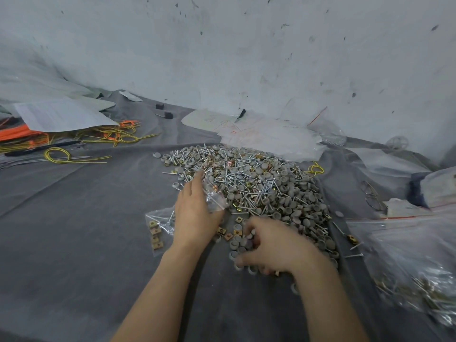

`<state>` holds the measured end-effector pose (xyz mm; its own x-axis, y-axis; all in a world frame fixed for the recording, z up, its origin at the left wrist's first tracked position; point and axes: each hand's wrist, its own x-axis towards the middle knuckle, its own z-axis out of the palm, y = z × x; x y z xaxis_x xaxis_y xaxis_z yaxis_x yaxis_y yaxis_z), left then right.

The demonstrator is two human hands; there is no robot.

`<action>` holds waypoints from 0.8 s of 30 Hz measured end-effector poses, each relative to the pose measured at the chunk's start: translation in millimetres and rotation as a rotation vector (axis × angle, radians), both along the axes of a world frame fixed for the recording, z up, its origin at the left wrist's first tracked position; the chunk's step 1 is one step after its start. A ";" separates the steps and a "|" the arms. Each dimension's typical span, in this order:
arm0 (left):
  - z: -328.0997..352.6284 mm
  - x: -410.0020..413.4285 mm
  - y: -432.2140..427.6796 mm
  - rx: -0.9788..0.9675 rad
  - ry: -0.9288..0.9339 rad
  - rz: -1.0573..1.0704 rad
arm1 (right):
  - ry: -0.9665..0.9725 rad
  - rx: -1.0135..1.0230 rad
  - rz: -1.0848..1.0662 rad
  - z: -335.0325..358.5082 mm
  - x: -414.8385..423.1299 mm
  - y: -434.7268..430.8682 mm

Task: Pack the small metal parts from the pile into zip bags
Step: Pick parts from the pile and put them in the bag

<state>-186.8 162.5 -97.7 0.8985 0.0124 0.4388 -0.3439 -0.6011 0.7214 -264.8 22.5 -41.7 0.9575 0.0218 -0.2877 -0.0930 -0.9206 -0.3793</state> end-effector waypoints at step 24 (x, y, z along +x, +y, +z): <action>-1.4 -0.3 0.1 0.001 0.014 0.013 | -0.710 0.290 -0.350 -40.8 62.5 3.1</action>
<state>-187.1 162.5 -99.2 0.9045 0.0237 0.4259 -0.3257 -0.6064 0.7254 -202.3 25.6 -82.6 0.8742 -0.3300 0.3562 -0.0055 -0.7402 -0.6724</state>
